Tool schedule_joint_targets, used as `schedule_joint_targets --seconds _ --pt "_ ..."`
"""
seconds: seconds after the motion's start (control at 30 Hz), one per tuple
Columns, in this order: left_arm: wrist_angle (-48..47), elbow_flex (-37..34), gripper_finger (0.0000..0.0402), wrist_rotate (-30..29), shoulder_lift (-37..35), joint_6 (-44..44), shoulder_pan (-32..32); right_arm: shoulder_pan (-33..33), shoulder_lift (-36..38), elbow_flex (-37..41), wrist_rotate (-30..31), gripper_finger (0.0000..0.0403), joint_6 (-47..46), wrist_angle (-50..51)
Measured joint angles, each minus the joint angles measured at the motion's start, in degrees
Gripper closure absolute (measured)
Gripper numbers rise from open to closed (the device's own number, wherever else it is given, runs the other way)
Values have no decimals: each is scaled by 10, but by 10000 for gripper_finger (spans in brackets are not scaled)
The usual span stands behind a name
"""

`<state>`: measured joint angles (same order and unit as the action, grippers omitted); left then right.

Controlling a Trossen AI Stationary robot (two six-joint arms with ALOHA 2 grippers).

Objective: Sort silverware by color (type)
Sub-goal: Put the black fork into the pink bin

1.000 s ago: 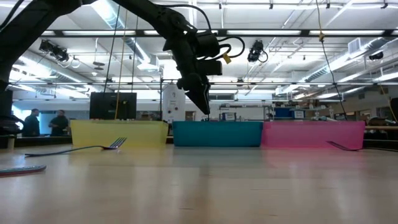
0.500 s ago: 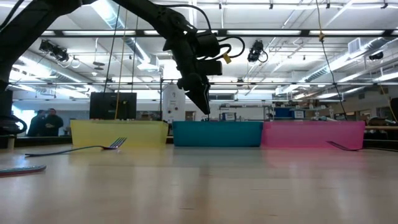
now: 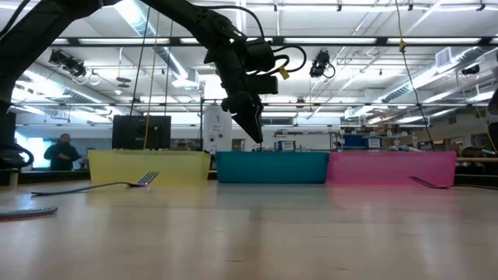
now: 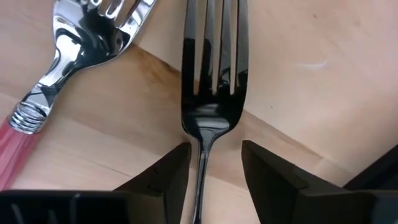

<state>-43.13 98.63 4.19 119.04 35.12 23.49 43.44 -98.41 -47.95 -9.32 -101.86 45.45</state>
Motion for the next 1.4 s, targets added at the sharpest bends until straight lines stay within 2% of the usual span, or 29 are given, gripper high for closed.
schedule_joint_targets --seconds 0.1,0.43,0.63,0.77,0.9,1.03,1.23,1.4 --pt "0 0 306 0 0 0 0 -5 0 1 -7 263 -2 -8" --pt "0 0 306 0 0 1 0 -9 -1 1 -16 387 -23 -18" --pt "0 0 306 0 0 1 0 -9 13 2 -15 386 -25 0" --pt "-8 0 306 0 0 2 0 -9 37 7 16 390 -35 29" --pt "-32 0 306 0 0 2 1 -10 70 9 48 390 -48 84" --pt "-52 0 306 0 0 2 2 -16 117 8 55 390 -47 138" --pt "-54 0 306 0 0 2 2 -54 198 6 126 390 -32 238" --pt "-46 0 306 0 0 2 1 -138 253 6 221 390 34 342"
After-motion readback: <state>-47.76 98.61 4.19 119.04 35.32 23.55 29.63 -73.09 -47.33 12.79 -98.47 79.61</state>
